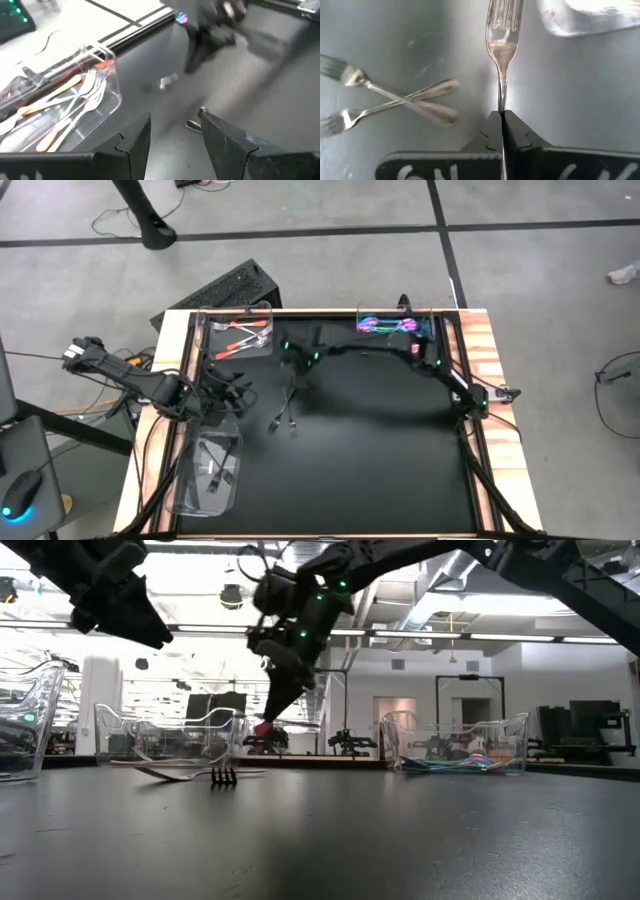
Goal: Sort silverware by color (type)
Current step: Put the black fork into bottom transparent bin
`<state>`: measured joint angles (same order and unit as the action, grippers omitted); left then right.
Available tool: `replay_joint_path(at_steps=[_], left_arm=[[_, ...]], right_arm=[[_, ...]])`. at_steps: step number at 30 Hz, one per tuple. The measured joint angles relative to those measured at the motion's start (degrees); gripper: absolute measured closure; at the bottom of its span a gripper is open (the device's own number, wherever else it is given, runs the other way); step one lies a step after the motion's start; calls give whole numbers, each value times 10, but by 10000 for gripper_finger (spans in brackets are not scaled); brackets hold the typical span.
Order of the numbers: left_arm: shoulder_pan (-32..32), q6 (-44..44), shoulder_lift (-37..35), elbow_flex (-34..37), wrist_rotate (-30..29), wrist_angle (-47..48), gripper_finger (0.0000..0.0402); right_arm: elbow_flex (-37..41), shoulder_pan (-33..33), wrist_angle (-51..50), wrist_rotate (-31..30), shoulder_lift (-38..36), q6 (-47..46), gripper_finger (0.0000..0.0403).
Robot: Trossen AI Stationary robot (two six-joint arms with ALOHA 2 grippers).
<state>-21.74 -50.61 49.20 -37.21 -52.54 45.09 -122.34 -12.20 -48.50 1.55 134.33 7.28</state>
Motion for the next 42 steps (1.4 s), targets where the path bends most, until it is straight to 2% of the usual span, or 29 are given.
replay_joint_path(at_steps=[5, 11, 16, 22, 28, 31, 37, 42], left_arm=[[-1, -38, -5, 0, -5, 24, 239], [14, -13, -5, 32, -44, -17, 239], [67, 50, -4, 94, 33, -155, 239], [129, 188, -5, 155, 141, -390, 239], [194, 263, -5, 197, 155, -553, 239], [220, 290, -5, 212, 172, -620, 239], [254, 345, -4, 224, 230, -705, 239], [275, 365, -4, 225, 295, -724, 239]], right_arm=[[48, -34, 52, 49, -38, -13, 397], [191, -45, 229, 120, -102, -59, 397], [333, -42, 433, 136, -151, -112, 397], [459, -18, 654, 136, -178, -140, 397], [530, 12, 867, 137, -178, -144, 397], [550, 18, 937, 136, -178, -149, 397], [562, 15, 1003, 133, -179, -161, 396], [562, 15, 1017, 132, -179, -158, 396]])
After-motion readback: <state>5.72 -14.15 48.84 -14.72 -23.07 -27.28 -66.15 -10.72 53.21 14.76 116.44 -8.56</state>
